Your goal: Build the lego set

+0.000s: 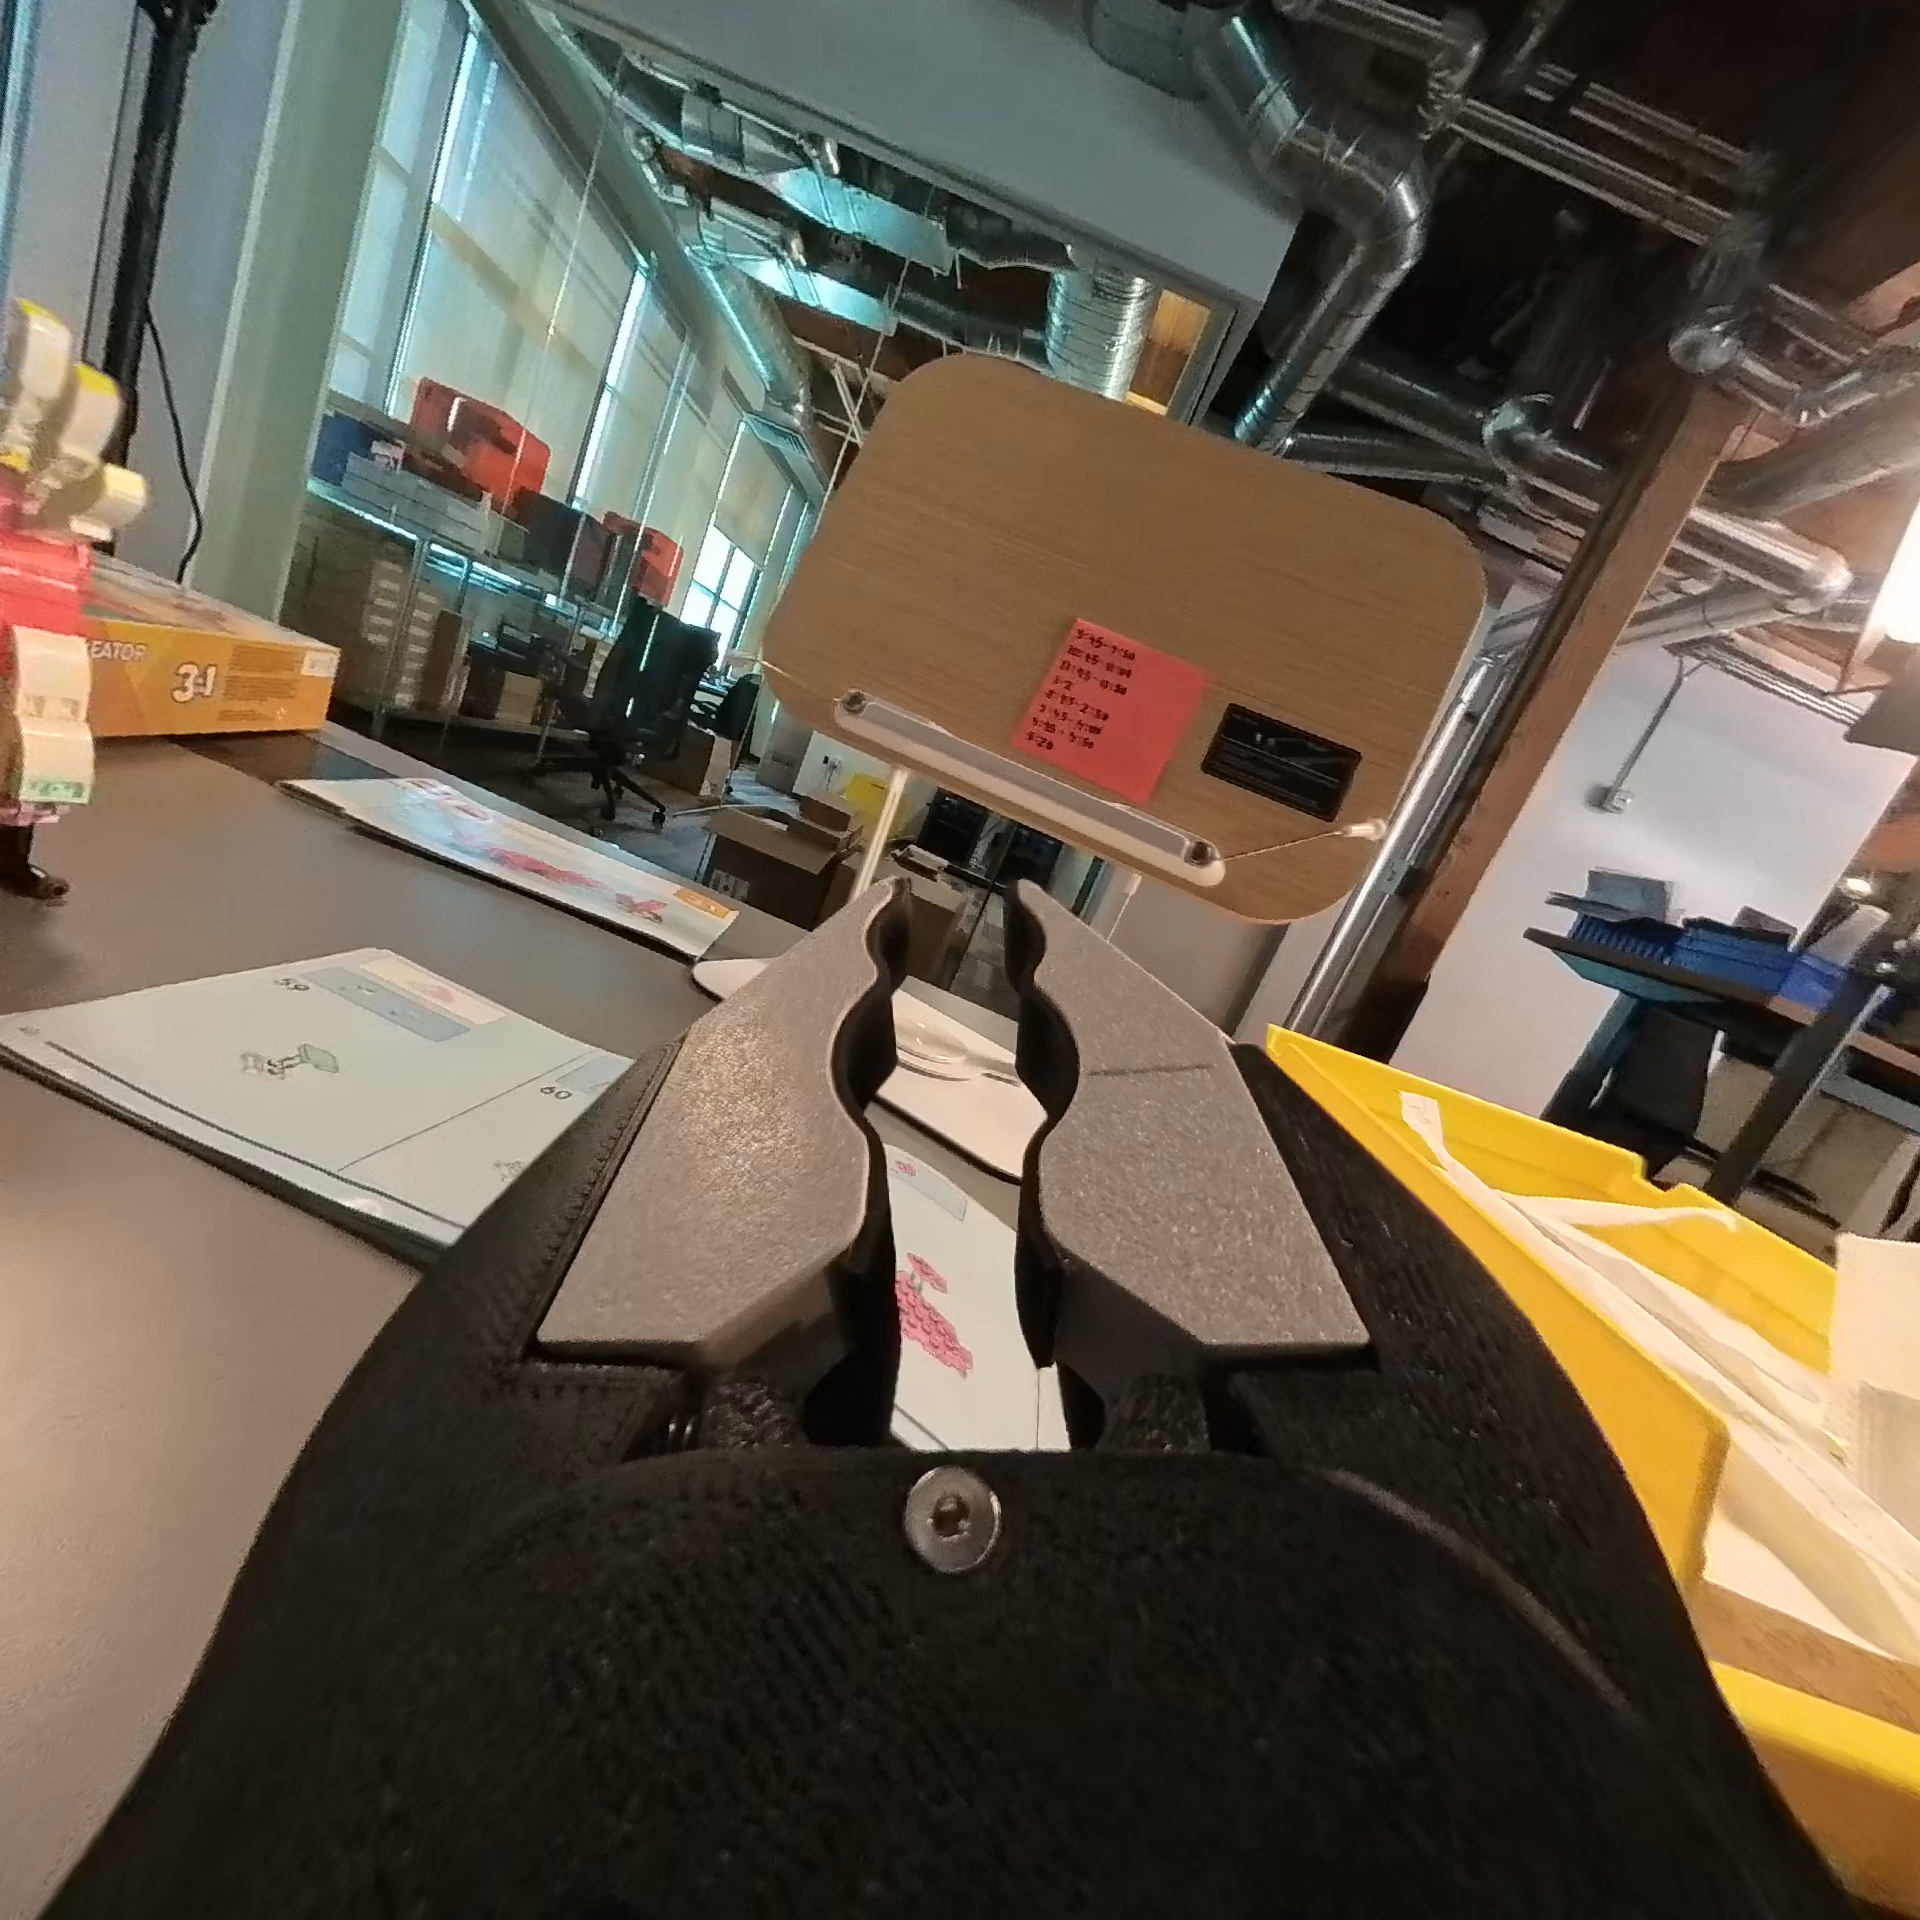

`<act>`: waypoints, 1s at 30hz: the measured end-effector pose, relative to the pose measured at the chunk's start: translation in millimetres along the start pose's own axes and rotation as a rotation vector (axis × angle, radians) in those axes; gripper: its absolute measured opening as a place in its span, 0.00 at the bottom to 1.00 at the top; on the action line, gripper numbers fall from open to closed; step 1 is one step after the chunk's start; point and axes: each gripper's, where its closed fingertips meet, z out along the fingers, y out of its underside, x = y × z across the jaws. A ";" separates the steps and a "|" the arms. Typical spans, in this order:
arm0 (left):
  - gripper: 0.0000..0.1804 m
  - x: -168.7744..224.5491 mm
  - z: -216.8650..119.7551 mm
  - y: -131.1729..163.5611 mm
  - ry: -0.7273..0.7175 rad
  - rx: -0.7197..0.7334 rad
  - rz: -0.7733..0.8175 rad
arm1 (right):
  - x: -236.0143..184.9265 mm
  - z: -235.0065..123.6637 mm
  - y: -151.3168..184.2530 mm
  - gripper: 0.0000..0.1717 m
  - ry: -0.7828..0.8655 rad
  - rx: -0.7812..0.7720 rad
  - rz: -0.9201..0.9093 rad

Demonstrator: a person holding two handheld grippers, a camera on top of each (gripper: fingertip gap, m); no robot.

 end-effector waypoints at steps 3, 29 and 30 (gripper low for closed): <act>0.27 -9.7 -0.6 15.7 -0.064 -0.020 0.035 | -6.2 0.6 1.0 0.09 -0.023 -0.009 -0.030; 0.27 -44.2 18.9 35.1 -0.065 -0.243 0.219 | -16.1 5.0 10.4 0.07 -0.061 -0.060 -0.071; 0.26 -46.0 23.7 47.5 -0.057 -0.359 0.257 | -16.5 5.3 11.1 0.06 -0.062 -0.063 -0.074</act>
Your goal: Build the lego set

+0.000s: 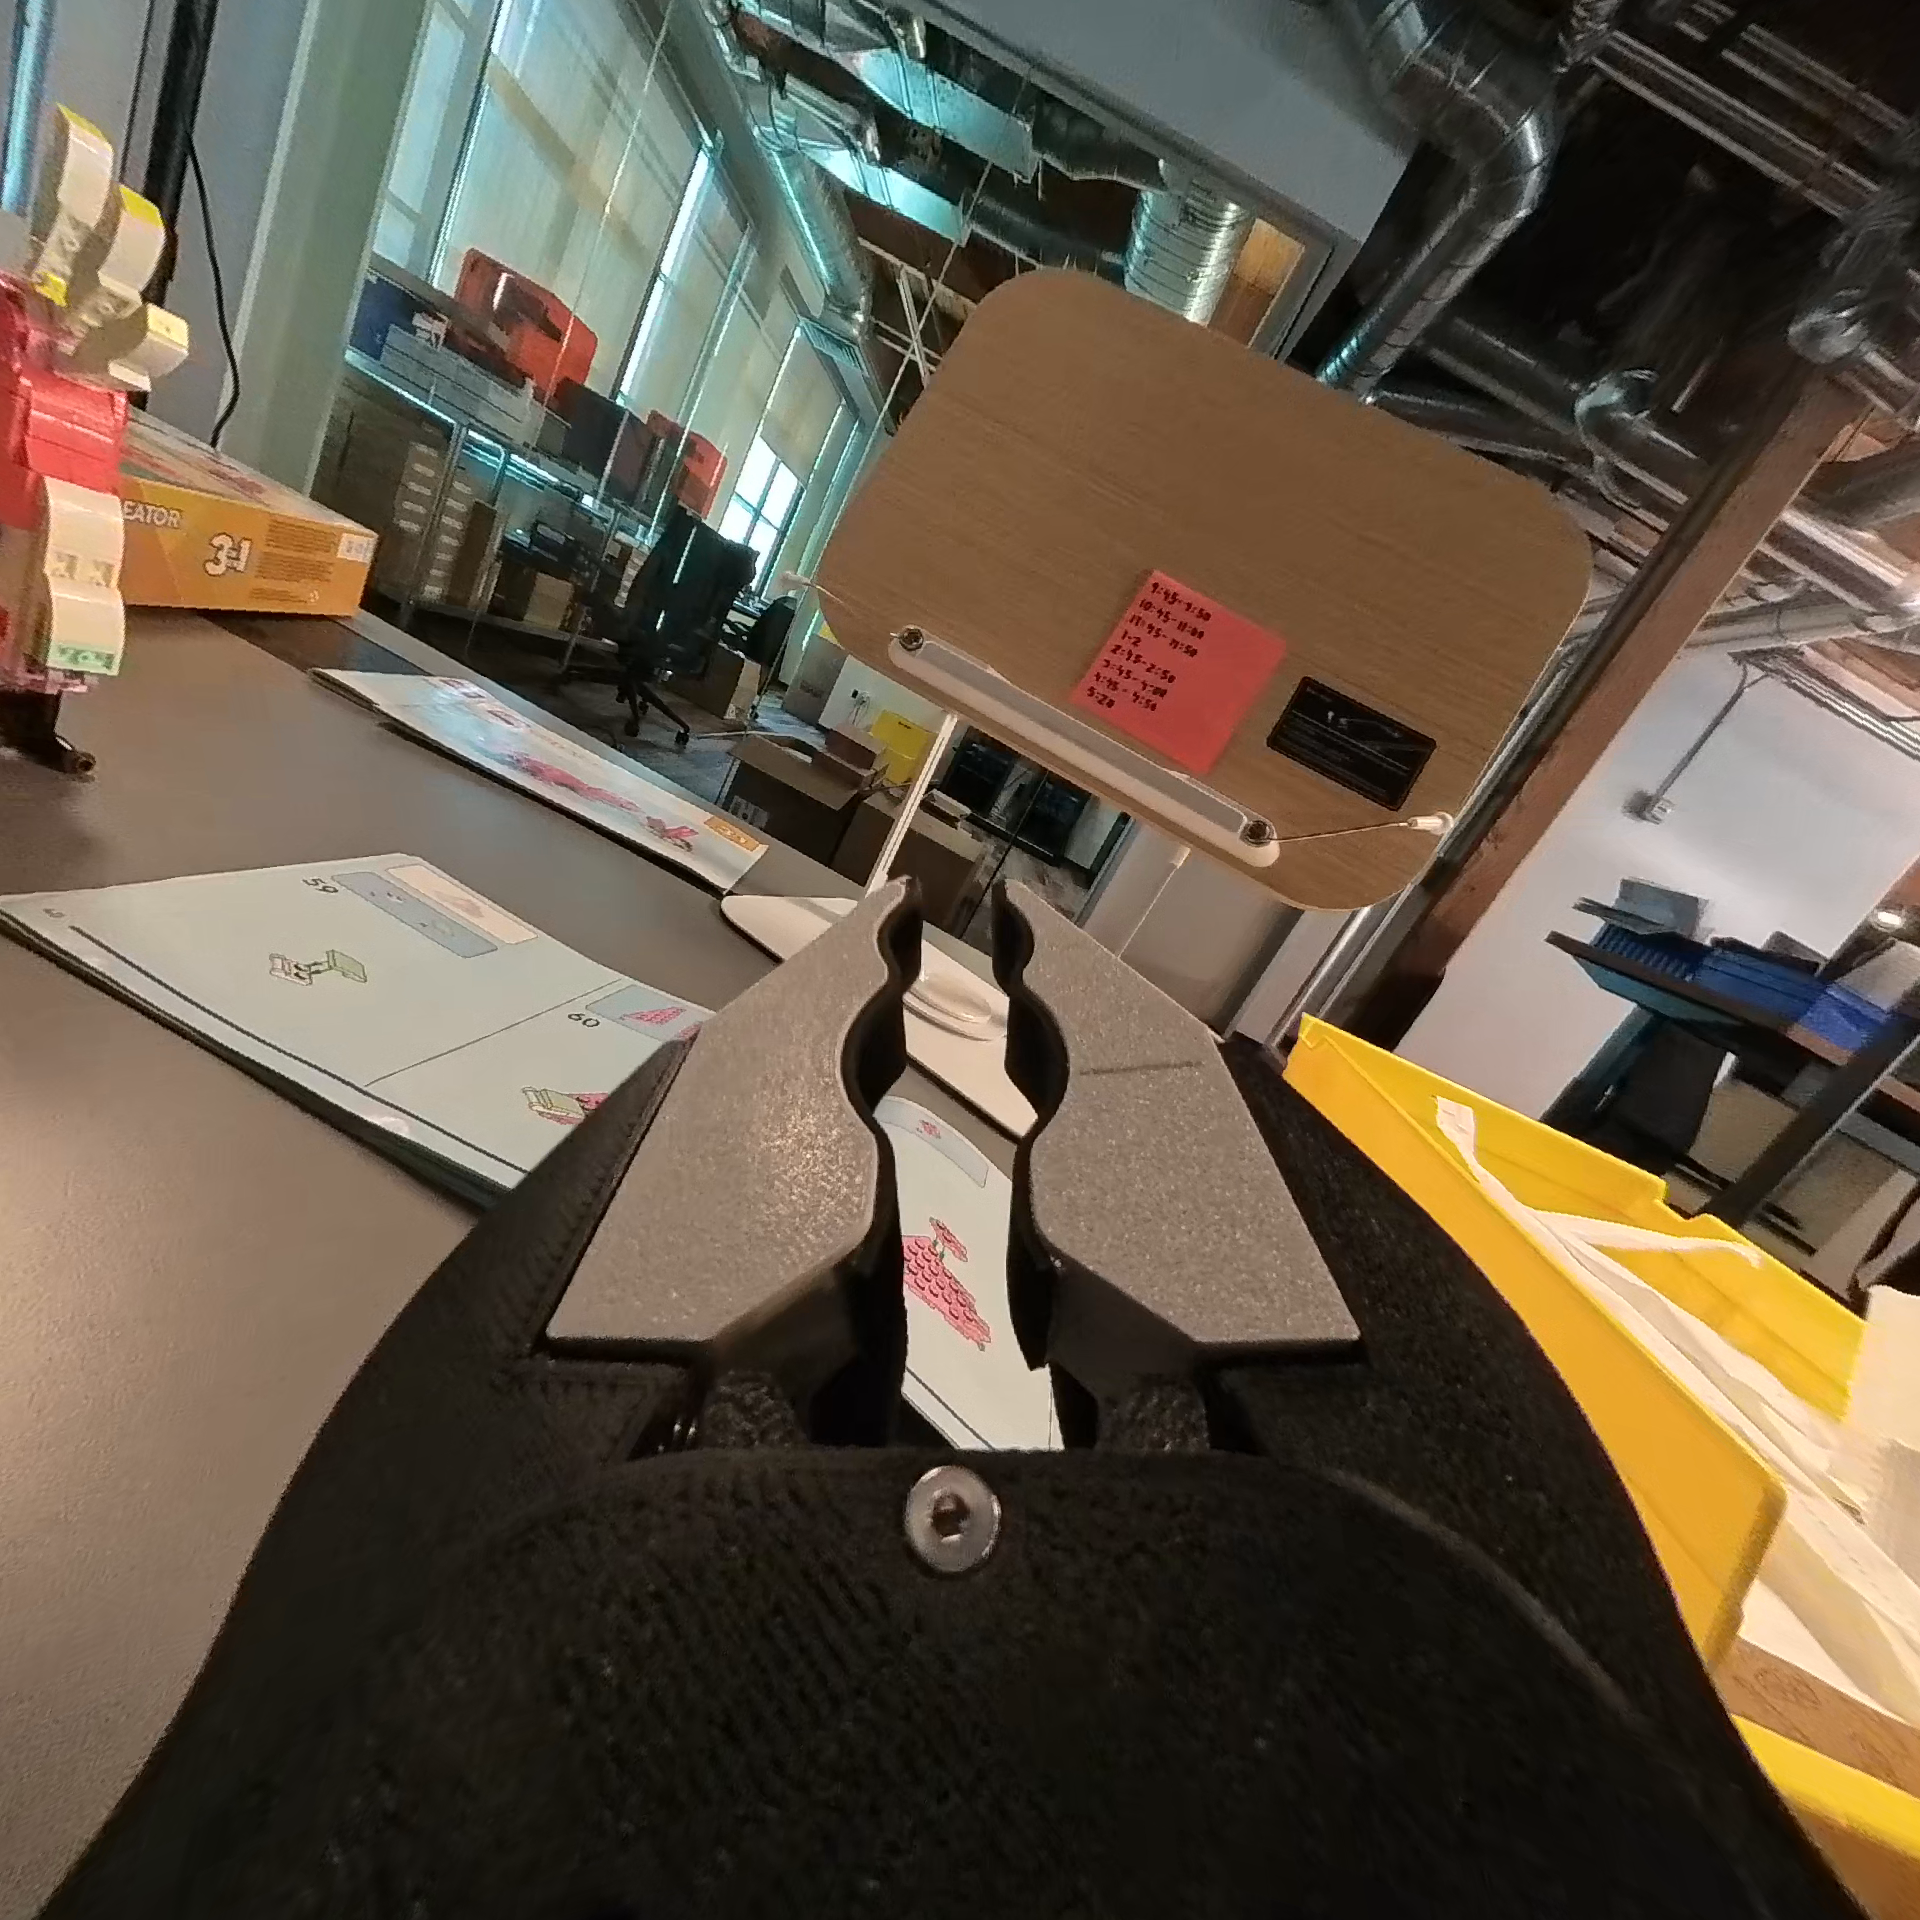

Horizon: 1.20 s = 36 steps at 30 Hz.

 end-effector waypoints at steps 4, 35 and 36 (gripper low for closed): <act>0.15 4.3 20.2 43.9 0.086 -0.408 0.164 | -0.2 0.7 1.3 0.06 0.001 -0.006 -0.007; 0.15 30.1 25.9 125.5 0.252 -1.102 0.025 | -2.9 2.2 3.3 0.06 -0.022 -0.010 0.011; 0.15 28.2 25.2 124.8 0.237 -1.107 0.029 | -3.0 2.2 3.4 0.06 -0.023 -0.010 0.012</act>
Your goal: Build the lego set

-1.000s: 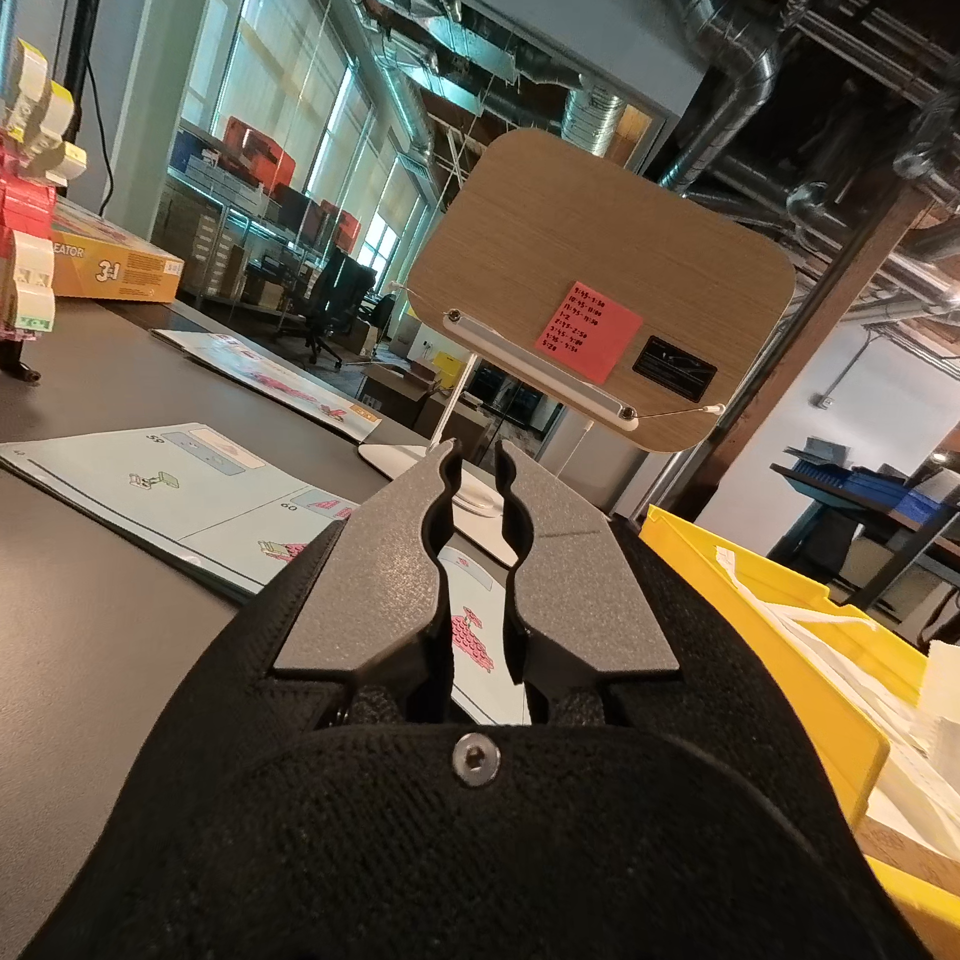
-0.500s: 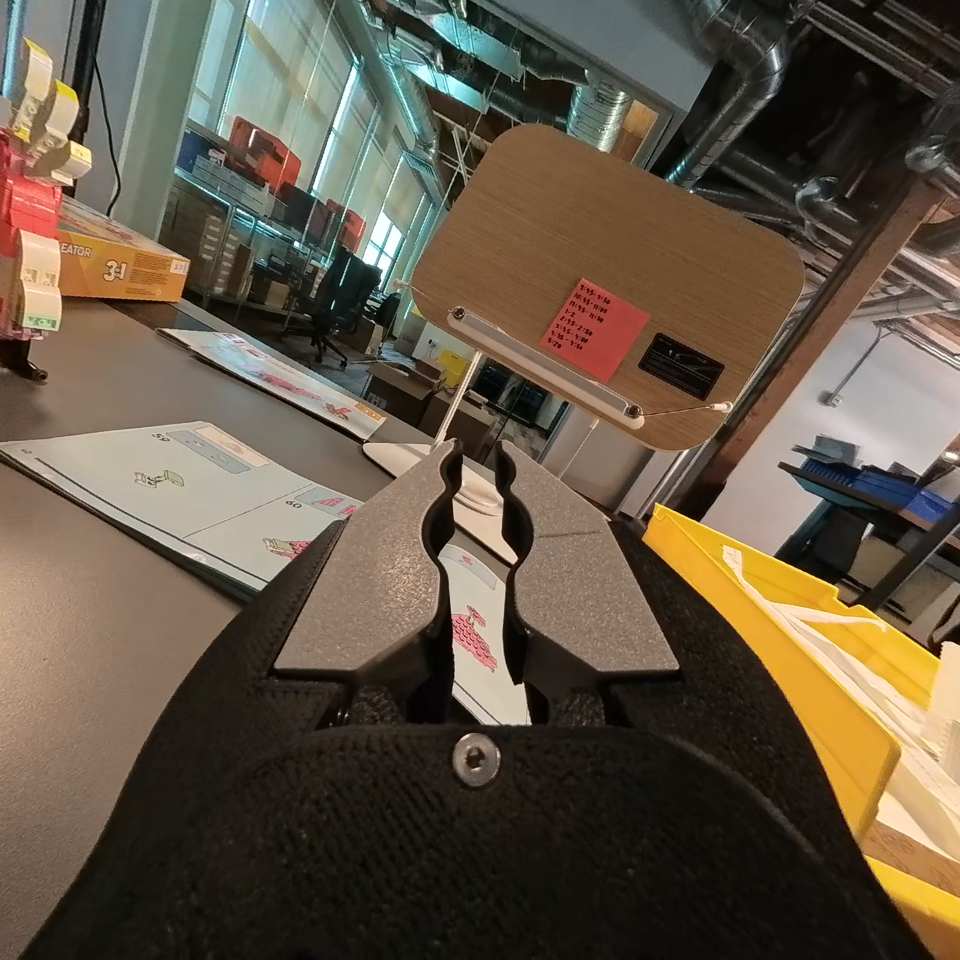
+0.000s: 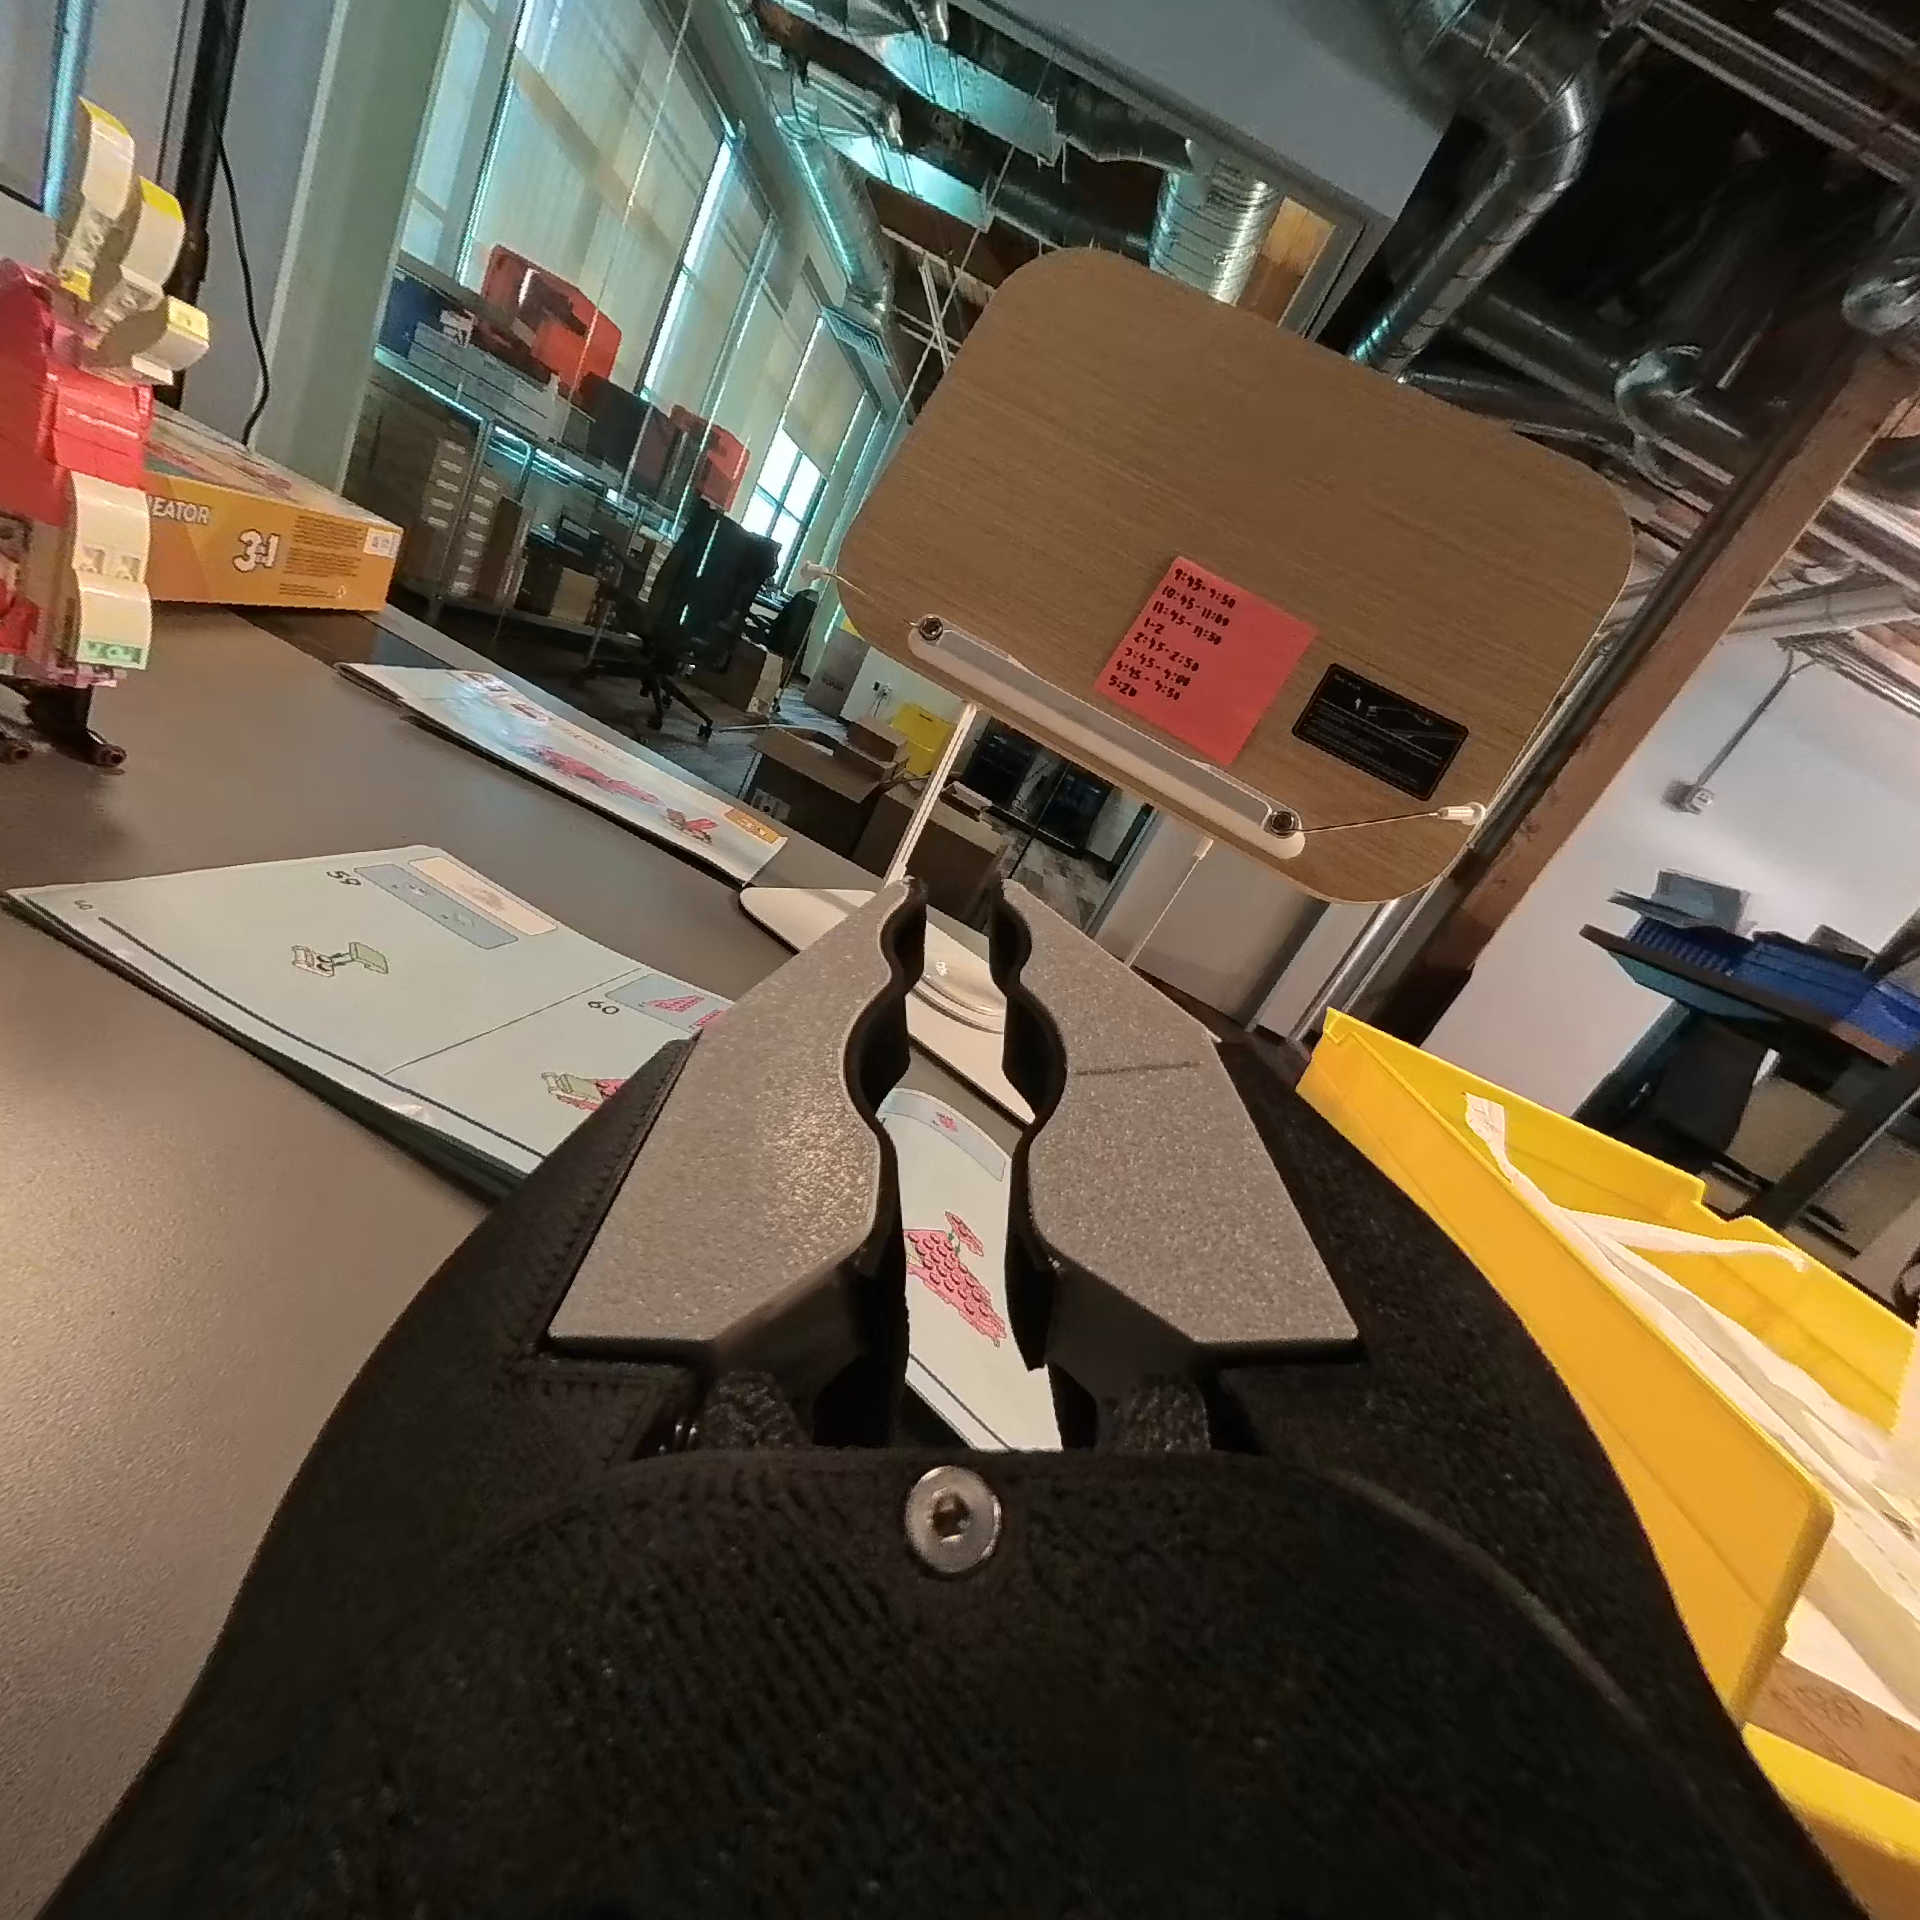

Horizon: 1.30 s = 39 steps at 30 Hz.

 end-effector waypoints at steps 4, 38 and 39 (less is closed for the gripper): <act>0.16 -2.7 -2.4 6.6 -0.048 -0.049 -0.008 | 0.0 0.0 -0.2 0.06 -0.002 0.003 0.004; 0.22 -5.0 13.0 23.8 -0.115 -0.242 0.029 | -1.0 0.2 -0.9 0.06 -0.017 0.010 0.031; 0.24 -3.0 14.3 23.4 -0.105 -0.237 0.029 | -1.1 0.2 -0.9 0.06 -0.018 0.011 0.032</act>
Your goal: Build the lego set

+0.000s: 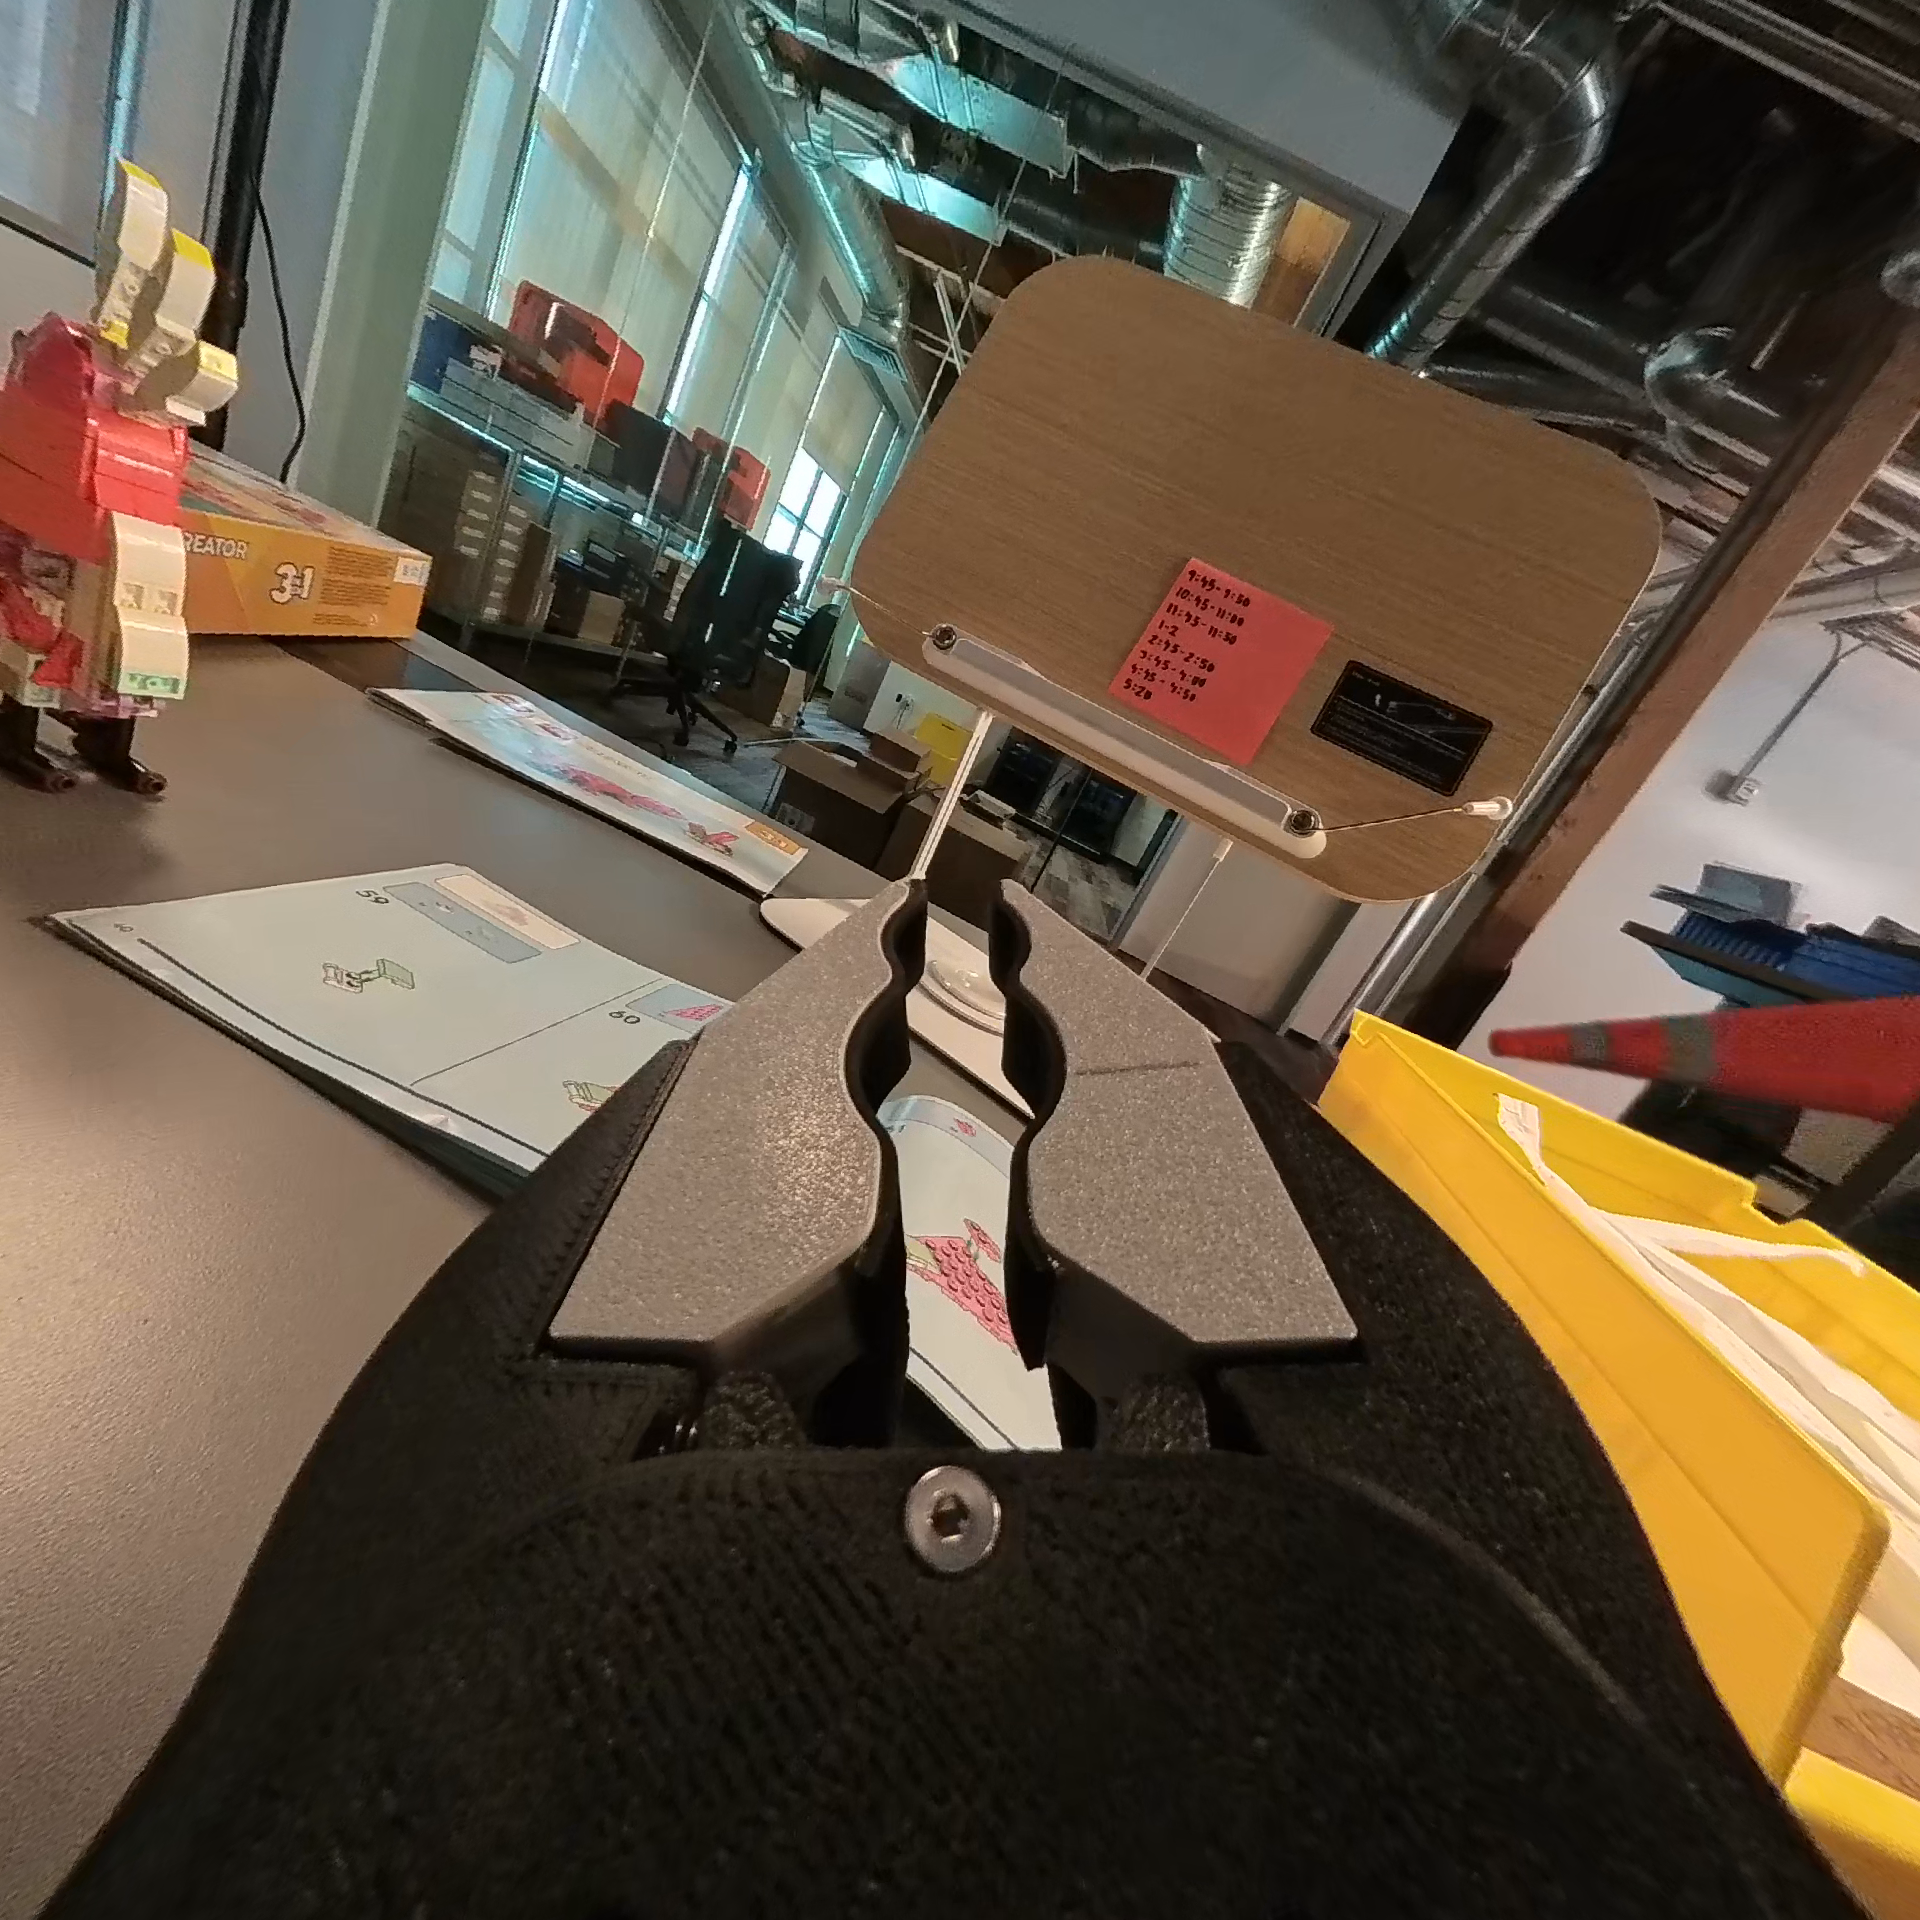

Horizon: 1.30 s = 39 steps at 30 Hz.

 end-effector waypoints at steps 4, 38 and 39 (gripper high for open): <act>0.23 12.8 -4.1 -5.1 0.103 0.052 -0.029 | 0.1 0.1 0.3 0.06 -0.001 -0.001 0.005; 0.09 -3.0 3.4 -0.8 0.119 0.027 -0.152 | -1.6 1.0 2.0 0.06 -0.016 -0.008 0.017; 0.09 -2.8 3.4 -1.1 0.119 0.026 -0.154 | -1.6 1.0 1.8 0.06 -0.017 -0.007 0.018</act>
